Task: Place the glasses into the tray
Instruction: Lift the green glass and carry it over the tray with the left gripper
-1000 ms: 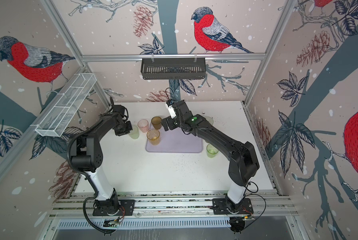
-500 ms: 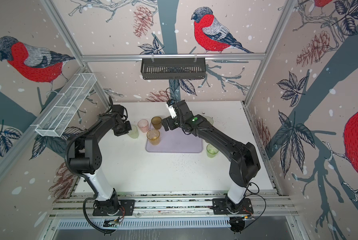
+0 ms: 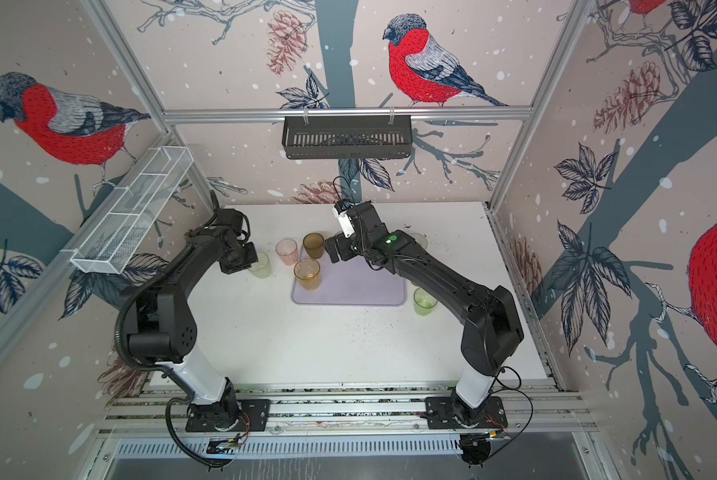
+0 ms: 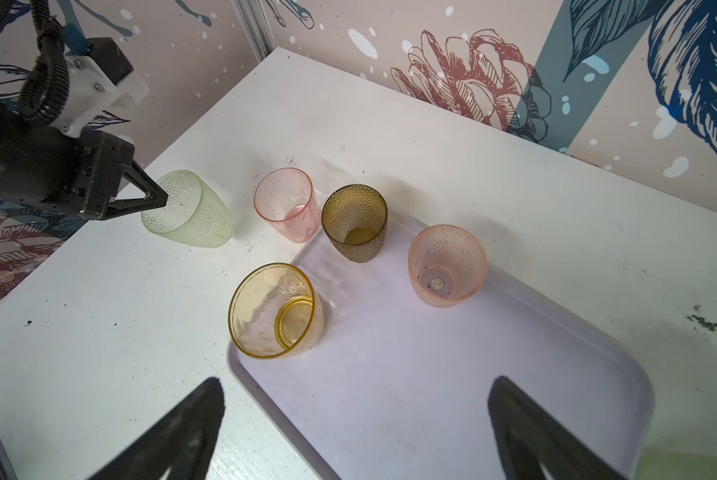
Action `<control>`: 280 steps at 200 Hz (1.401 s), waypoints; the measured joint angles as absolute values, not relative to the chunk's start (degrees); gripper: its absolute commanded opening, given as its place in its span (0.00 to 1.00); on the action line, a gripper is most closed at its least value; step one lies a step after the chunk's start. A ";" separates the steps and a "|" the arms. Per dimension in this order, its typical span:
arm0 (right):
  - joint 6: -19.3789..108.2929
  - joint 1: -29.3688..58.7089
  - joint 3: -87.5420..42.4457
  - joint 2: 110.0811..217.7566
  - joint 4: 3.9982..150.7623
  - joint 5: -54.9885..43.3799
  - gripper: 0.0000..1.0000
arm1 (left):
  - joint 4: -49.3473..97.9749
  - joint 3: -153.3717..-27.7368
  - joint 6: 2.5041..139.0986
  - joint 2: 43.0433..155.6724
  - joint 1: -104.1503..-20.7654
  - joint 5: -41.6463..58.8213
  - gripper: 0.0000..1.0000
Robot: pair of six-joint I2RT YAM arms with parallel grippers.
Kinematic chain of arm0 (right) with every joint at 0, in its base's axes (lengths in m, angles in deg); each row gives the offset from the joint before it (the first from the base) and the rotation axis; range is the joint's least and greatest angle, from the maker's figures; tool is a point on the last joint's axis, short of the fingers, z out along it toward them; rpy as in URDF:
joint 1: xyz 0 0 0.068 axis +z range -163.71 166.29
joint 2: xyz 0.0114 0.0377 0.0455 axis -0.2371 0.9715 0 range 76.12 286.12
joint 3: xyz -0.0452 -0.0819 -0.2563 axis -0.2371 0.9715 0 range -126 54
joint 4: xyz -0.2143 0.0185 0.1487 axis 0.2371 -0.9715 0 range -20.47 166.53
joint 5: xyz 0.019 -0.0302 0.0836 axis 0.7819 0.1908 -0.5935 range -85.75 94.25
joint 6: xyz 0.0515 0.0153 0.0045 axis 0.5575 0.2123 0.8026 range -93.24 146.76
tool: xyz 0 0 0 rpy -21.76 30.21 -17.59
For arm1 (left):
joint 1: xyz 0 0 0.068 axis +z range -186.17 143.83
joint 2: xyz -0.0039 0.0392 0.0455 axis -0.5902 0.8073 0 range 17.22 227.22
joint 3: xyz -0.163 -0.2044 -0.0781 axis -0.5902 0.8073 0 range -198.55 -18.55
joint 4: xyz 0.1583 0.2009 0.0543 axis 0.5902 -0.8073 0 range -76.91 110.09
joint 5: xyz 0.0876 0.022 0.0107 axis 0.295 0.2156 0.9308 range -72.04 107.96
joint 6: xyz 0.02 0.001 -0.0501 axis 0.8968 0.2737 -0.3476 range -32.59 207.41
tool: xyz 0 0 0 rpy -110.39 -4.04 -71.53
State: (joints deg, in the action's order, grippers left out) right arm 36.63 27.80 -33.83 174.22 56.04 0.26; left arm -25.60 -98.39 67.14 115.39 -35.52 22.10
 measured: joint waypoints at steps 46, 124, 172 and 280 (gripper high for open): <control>36.63 27.45 -33.78 174.22 56.04 0.24 1.00 | -29.53 -102.67 68.27 112.65 -35.72 20.09 0.00; 37.04 26.10 -34.40 174.81 56.04 0.13 1.00 | -34.62 -107.46 67.86 109.44 -41.21 17.95 0.00; 37.57 25.18 -34.48 175.51 56.02 -0.42 1.00 | -36.85 -113.12 67.64 110.07 -44.31 18.01 0.00; 41.67 22.17 -32.28 173.70 55.60 0.41 1.00 | -42.38 -125.10 66.63 114.45 -52.83 18.01 0.00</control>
State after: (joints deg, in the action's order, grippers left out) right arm 41.67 22.17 -32.28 173.70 55.60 0.41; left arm -42.38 -125.10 66.63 114.45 -52.83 18.01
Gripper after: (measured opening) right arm 0.997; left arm 0.080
